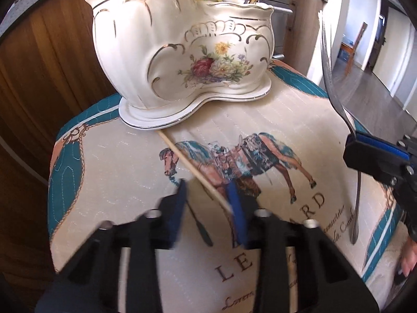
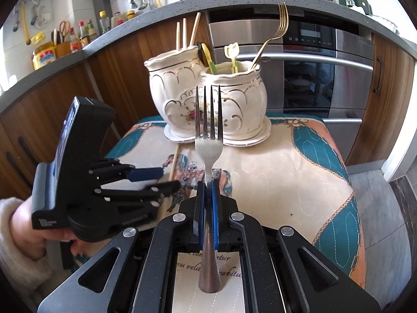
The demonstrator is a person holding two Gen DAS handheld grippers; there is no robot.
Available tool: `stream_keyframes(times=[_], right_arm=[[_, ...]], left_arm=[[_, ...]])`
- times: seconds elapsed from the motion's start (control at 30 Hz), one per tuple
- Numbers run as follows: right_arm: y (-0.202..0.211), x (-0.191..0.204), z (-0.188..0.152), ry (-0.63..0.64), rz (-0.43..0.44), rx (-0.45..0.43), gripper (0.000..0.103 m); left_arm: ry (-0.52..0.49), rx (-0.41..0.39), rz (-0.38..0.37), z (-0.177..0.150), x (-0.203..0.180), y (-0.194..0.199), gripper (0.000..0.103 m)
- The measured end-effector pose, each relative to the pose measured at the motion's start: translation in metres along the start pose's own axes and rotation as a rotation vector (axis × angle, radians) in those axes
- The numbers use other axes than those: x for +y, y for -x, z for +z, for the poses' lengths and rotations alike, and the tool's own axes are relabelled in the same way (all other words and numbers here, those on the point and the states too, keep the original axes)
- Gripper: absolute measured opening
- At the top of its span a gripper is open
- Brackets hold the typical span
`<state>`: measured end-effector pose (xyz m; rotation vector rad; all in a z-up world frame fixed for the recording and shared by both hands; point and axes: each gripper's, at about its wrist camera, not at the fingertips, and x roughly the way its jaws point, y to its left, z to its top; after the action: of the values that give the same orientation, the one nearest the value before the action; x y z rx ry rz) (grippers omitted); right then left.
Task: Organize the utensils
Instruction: 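Close the left tool on the last chopstick while the right tool holds the silver fork, then lift the chopstick with the left tool while the right tool carries the silver fork above the pot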
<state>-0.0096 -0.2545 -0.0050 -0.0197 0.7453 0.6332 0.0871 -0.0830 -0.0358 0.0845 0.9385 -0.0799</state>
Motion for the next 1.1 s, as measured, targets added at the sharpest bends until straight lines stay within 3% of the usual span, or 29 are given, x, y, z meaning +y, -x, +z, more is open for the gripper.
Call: stream_keyframes(times=[0.17,0.47,0.63,0.77,1.1], right_arm=[[-0.003,0.003,-0.003,0.015,0.005,0.025,0.006],[-0.030,0.009,-0.013,0.051,-0.025,0.138,0.006],[-0.043,0.013,-0.017,0.070,-0.053,0.186,0.006],[-0.049,0.013,-0.018,0.067,-0.063,0.196,0.006],[-0.054,0.019,-0.017,0.096,-0.099,0.186,0.009]], left_arm=[[-0.020,0.042,-0.036,-0.008,0.023,0.012,0.008],[-0.100,0.097,-0.036,-0.035,0.045,0.033,0.006],[-0.105,0.086,-0.017,-0.034,0.042,0.033,0.012],[-0.082,0.066,-0.021,-0.024,0.034,0.023,0.028],[-0.046,0.043,-0.041,-0.010,0.036,0.009,0.027]])
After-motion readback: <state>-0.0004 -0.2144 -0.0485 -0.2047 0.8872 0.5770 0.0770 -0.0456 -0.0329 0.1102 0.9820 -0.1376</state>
